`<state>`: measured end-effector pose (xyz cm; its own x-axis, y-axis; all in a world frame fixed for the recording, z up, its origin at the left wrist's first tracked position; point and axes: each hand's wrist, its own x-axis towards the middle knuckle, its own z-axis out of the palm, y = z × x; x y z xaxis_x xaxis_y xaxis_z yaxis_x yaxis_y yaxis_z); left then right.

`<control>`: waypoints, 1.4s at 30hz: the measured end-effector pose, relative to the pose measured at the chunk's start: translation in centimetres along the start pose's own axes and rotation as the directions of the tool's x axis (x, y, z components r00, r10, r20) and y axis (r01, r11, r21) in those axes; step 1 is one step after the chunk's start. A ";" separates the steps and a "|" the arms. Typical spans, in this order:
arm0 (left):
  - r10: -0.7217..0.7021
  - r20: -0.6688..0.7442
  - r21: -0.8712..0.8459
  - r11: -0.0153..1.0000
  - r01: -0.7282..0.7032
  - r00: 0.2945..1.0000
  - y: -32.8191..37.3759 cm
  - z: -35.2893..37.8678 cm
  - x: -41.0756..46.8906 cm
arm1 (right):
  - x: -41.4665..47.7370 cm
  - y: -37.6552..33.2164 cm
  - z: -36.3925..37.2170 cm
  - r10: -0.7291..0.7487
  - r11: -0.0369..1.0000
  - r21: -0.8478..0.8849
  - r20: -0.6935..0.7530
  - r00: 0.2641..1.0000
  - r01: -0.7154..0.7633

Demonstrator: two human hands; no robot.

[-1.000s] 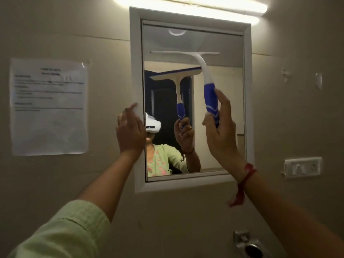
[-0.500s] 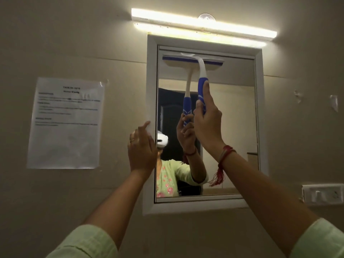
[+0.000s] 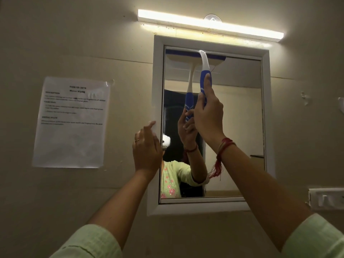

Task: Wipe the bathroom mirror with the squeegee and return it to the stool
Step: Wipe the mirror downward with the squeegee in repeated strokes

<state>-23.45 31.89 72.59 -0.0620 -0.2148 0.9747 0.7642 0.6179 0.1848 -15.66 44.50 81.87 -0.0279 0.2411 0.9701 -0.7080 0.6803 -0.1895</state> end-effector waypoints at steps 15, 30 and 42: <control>-0.003 -0.010 0.010 1.000 0.003 1.000 -0.4 0.4 0.0 | 0.1 0.2 0.1 -0.043 0.981 -0.187 0.049 0.998 0.052; -0.005 -0.036 0.011 1.000 0.006 0.999 -0.4 0.5 0.0 | -3.3 0.9 -1.2 -0.033 0.972 -0.230 0.108 0.994 0.057; 0.010 -0.034 0.005 1.000 -0.010 0.999 -0.2 0.4 0.0 | -7.1 1.3 -2.1 0.005 0.977 -0.213 0.150 0.989 0.027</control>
<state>-23.89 32.06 72.57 -0.0328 -0.2343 0.9716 0.7619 0.6234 0.1760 -14.92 45.08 74.47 -0.1370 0.1383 0.9809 -0.5418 0.8185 -0.1911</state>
